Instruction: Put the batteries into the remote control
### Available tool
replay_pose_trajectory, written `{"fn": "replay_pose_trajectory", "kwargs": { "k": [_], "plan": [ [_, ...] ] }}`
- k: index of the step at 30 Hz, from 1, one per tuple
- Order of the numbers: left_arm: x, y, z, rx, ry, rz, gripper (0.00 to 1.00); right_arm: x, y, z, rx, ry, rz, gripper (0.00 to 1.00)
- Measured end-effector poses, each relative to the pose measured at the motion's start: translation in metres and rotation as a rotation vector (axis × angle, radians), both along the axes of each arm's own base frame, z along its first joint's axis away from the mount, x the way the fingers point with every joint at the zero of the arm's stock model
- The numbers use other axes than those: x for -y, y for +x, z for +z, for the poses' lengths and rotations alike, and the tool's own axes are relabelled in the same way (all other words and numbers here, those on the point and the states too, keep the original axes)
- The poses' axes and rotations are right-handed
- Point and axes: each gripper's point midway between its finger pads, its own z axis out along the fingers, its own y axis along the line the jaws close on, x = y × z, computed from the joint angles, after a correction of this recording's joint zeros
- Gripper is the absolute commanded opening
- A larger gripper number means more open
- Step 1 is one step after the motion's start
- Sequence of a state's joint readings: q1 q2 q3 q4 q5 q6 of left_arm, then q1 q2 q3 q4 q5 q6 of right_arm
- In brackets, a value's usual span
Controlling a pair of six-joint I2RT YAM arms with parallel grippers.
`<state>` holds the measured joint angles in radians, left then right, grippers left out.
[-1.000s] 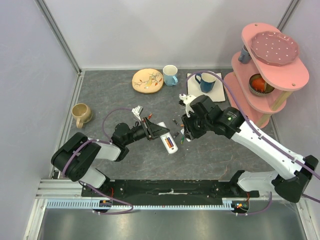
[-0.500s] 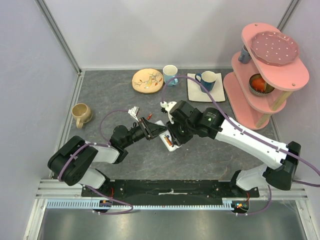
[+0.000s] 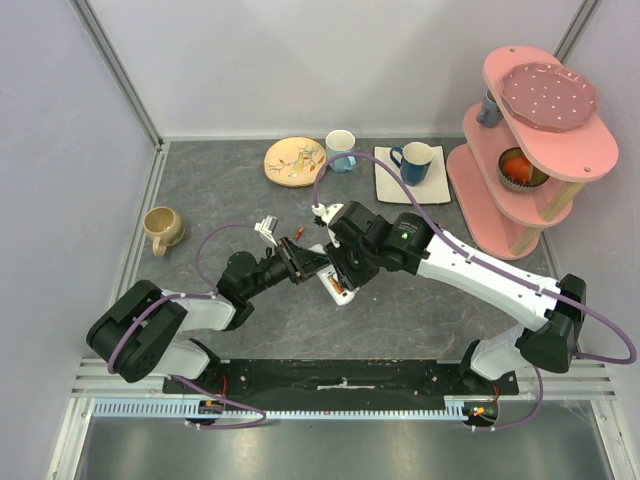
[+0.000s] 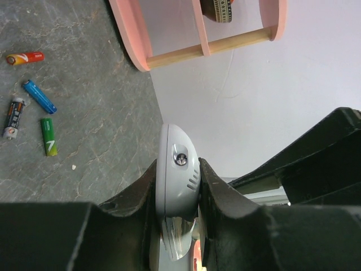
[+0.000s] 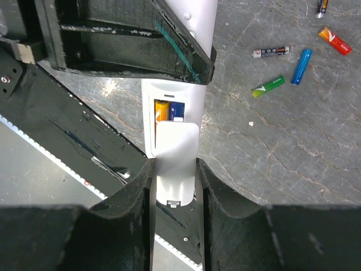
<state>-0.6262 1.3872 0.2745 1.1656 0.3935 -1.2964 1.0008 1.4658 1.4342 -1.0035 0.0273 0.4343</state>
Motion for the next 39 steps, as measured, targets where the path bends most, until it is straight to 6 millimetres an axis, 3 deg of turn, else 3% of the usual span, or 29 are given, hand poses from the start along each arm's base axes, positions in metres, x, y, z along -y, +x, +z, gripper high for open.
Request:
{"fn": "replay_pose_trajectory", "kwargs": {
  "k": [39],
  "plan": [
    [0.005,-0.009,-0.011,-0.044,0.037,-0.014,0.02,-0.017,0.001,-0.009,-0.028,0.022,0.032,0.00]
  ]
}}
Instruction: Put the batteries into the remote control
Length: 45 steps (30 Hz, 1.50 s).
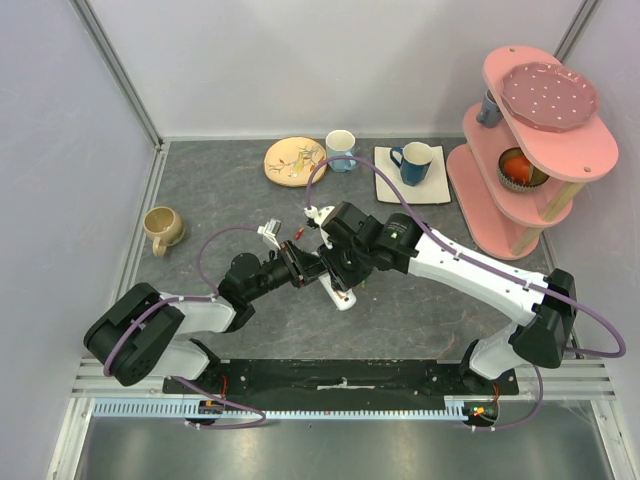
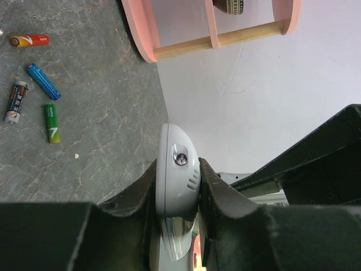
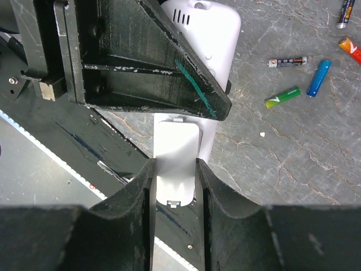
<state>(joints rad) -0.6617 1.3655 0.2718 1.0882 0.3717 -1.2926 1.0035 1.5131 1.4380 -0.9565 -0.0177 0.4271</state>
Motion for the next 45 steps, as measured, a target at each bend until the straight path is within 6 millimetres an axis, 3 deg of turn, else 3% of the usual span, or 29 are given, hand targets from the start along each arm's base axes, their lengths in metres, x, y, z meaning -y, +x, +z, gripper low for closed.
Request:
{"fn": "replay_pose_trajectory", "kwargs": {
  "k": [15,45],
  "plan": [
    [-0.0004,0.0005,-0.0033,-0.005,0.013,0.005,0.02,0.0026,-0.0035,-0.0085,-0.013,-0.014,0.004,0.00],
    [-0.0004,0.0003,-0.0032,-0.003,0.014,0.004,0.02,0.0055,-0.0052,-0.0039,-0.008,0.000,-0.007,0.00]
  ]
}}
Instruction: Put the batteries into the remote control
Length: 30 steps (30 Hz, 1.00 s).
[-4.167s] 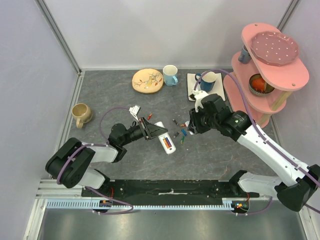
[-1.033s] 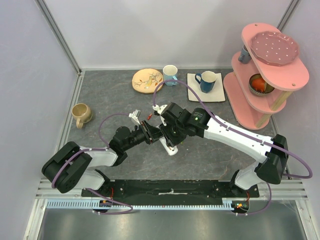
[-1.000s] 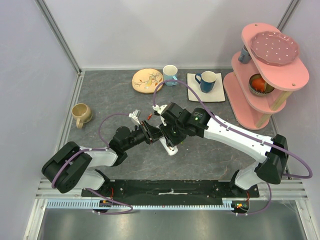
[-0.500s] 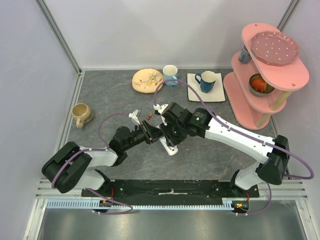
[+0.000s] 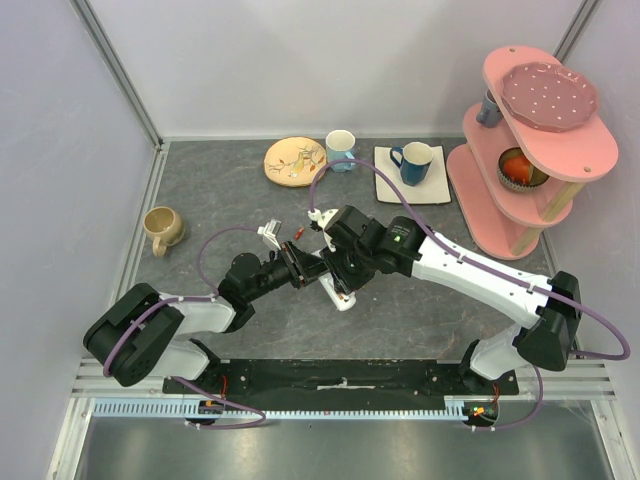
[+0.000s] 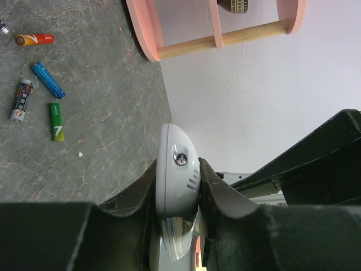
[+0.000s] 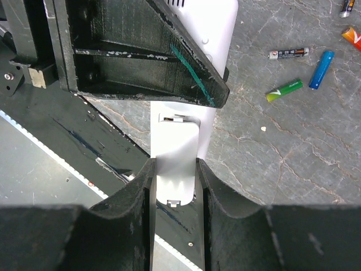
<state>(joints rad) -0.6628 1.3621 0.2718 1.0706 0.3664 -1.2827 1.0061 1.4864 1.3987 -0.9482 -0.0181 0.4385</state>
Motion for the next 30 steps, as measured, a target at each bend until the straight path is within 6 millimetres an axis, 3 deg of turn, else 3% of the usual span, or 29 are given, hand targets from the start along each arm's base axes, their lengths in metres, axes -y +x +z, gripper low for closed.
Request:
{"fn": "replay_pose_trajectory", "kwargs": {
  "k": [30],
  "plan": [
    [0.0010,-0.0030,0.0005,-0.004,0.003,-0.008,0.02,-0.0003,0.0003,-0.0073,-0.012,-0.020,0.001,0.00]
  ]
}}
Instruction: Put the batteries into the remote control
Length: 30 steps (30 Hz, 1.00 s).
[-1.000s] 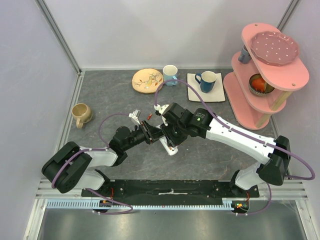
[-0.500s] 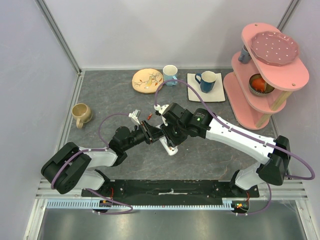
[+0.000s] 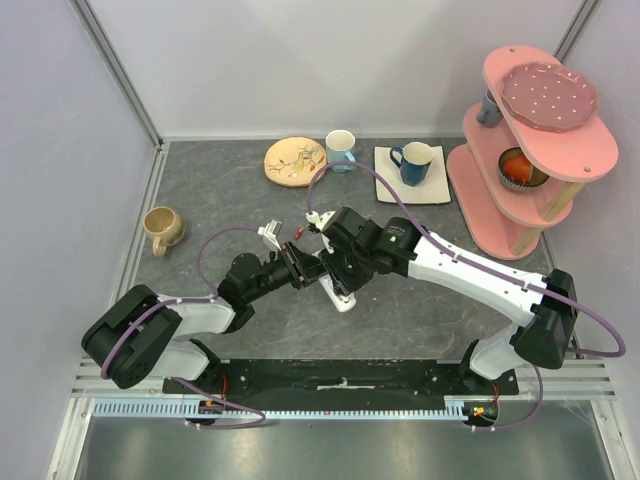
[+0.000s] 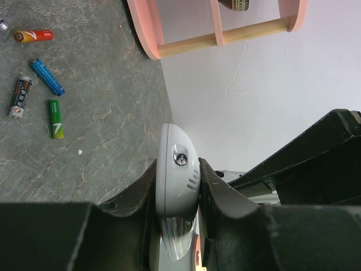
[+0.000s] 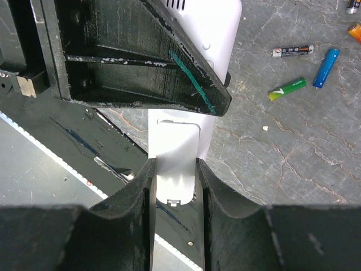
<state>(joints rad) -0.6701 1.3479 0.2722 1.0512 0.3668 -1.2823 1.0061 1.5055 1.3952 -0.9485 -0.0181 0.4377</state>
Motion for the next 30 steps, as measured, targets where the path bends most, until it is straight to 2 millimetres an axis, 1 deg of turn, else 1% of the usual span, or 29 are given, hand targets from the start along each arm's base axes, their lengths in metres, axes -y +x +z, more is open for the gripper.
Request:
{"fn": "replay_pose_trajectory", "kwargs": {
  "k": [7,15,30],
  "plan": [
    [0.001,-0.001,0.000,-0.001,0.001,-0.002,0.02,0.000,0.000,-0.002,-0.004,-0.006,0.001,0.00],
    [0.001,-0.001,-0.001,-0.005,0.005,0.002,0.02,0.000,0.001,-0.009,-0.007,-0.033,0.000,0.00],
    [0.003,-0.002,0.000,0.005,-0.002,-0.005,0.02,0.002,0.002,-0.010,-0.007,-0.040,-0.003,0.00]
  ]
}}
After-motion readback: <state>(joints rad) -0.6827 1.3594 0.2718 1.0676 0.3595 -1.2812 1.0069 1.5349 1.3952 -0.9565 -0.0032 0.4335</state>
